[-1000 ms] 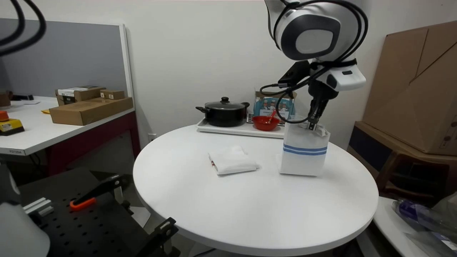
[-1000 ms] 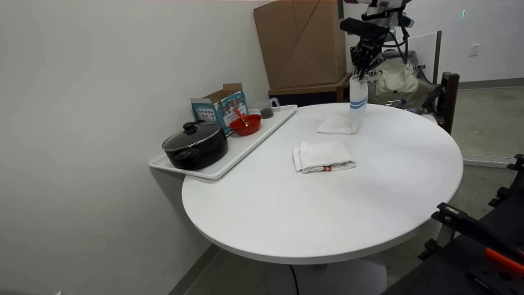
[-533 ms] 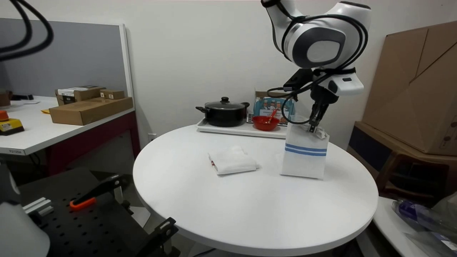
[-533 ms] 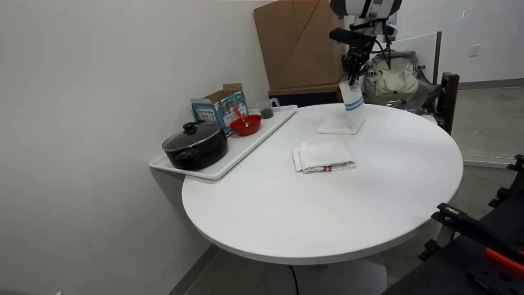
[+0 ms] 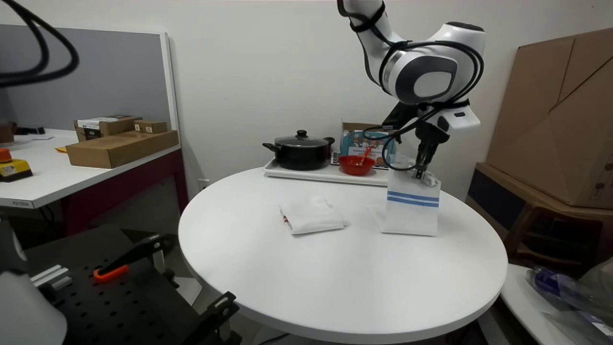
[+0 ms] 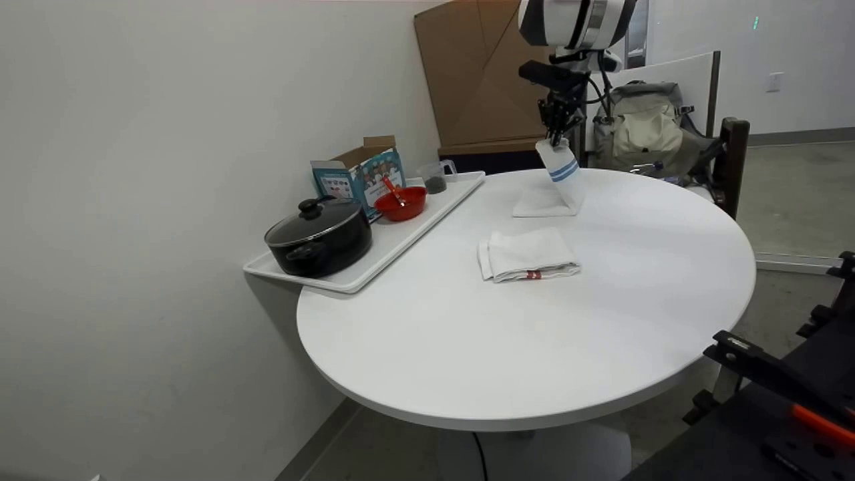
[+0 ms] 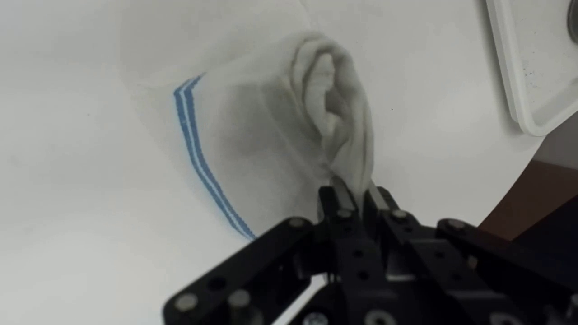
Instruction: Fold the two tea towels
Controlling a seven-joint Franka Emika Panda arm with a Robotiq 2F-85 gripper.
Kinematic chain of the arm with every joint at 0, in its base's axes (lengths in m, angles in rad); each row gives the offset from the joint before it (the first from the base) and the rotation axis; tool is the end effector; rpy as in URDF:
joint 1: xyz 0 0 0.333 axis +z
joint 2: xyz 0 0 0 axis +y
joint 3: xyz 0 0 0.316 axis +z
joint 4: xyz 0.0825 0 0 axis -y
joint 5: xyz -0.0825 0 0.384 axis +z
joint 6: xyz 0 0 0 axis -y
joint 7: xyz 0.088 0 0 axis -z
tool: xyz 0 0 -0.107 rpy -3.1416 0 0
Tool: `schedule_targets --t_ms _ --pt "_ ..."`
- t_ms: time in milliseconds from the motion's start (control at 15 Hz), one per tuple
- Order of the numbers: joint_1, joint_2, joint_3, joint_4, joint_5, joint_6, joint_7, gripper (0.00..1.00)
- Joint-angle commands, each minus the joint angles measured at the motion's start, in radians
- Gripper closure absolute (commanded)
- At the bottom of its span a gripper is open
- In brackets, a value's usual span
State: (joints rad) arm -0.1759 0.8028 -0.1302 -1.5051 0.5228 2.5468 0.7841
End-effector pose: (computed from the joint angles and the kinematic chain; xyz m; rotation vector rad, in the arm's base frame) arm 0.7040 -0.2104 0.2160 -2.1245 1.8589 -0.2583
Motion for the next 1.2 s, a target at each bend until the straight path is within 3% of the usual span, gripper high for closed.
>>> schedule_targets --t_ms 0,933,1000,1133 --pt "0.008 0.099 0.000 0.133 -0.054 -0.037 0.056 0.98" --pt "0.082 0.295 -0.008 0.341 -0.198 -0.062 0.105 0.98" --pt "0.088 0.310 -0.009 0.352 -0.205 -0.059 0.105 0.69" --pt "0.090 0.326 -0.012 0.377 -0.220 -0.071 0.104 0.60"
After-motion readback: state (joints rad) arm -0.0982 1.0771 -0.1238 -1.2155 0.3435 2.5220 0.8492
